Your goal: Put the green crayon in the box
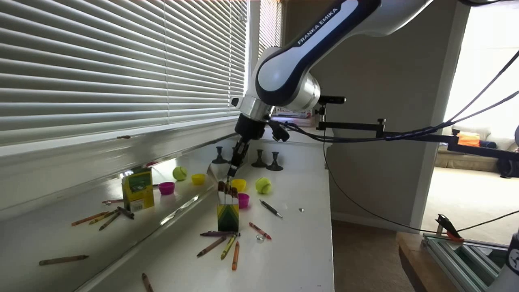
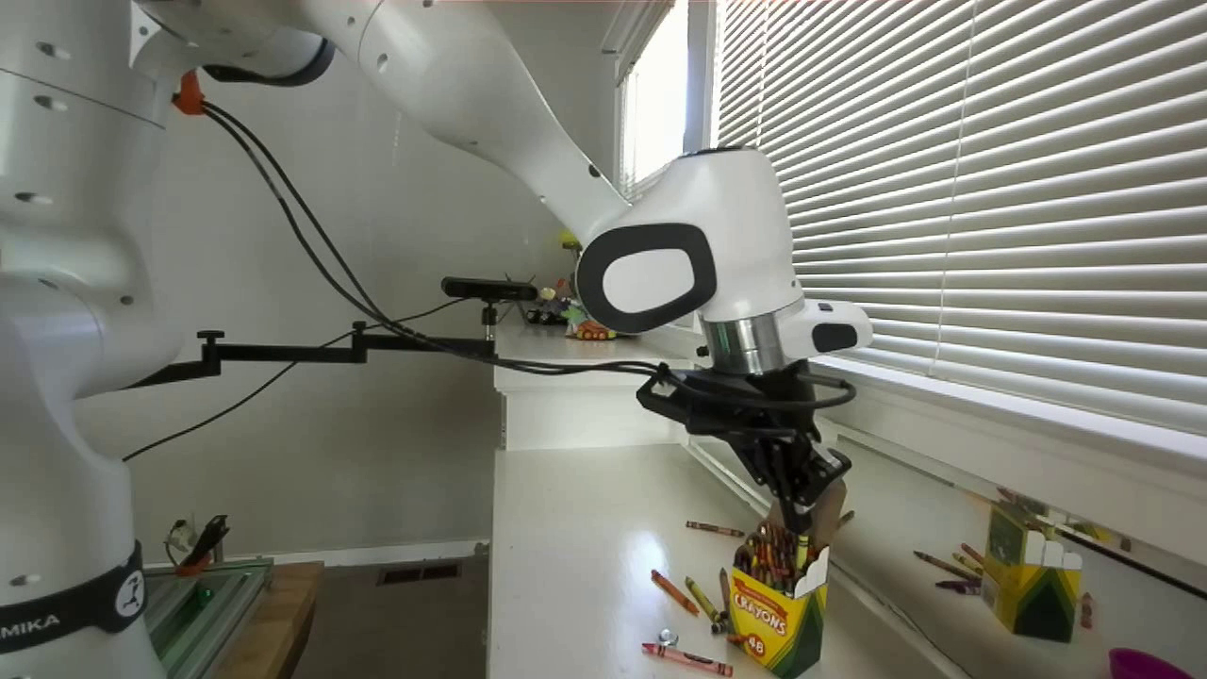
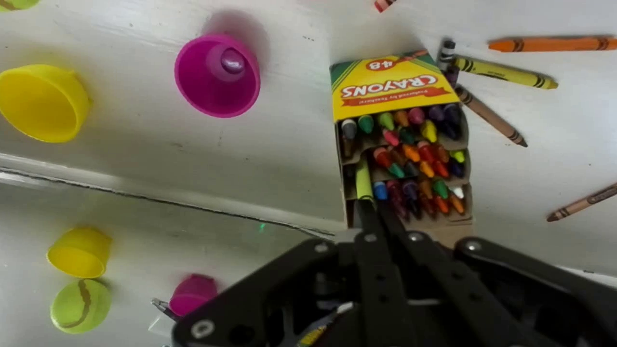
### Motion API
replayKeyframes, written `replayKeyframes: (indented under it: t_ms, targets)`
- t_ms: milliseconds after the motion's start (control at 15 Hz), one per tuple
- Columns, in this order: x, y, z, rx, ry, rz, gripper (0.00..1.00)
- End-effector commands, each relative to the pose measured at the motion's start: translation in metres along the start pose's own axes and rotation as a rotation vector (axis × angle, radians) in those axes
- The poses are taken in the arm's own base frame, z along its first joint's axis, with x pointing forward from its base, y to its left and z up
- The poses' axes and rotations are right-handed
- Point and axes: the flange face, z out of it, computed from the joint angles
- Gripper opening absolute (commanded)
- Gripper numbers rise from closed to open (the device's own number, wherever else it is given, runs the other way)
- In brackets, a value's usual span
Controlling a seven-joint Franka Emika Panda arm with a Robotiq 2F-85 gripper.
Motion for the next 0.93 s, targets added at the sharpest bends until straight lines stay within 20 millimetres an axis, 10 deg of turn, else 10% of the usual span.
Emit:
replayKeyframes:
  t_ms: [0,667,733,867]
  targets:
    - [-0.001,0.0,0.013,-0.003,0.027,0.006,0.01]
    - [-0.006,-0.003,0.036,-0.001,0.003,0.006,0.01]
    - [-0.007,-0.004,0.033,-0.003,-0.01,0.001,0.29]
    - [-0.007,-0.004,0.022,-0.01,-0.004,0.004,0.36]
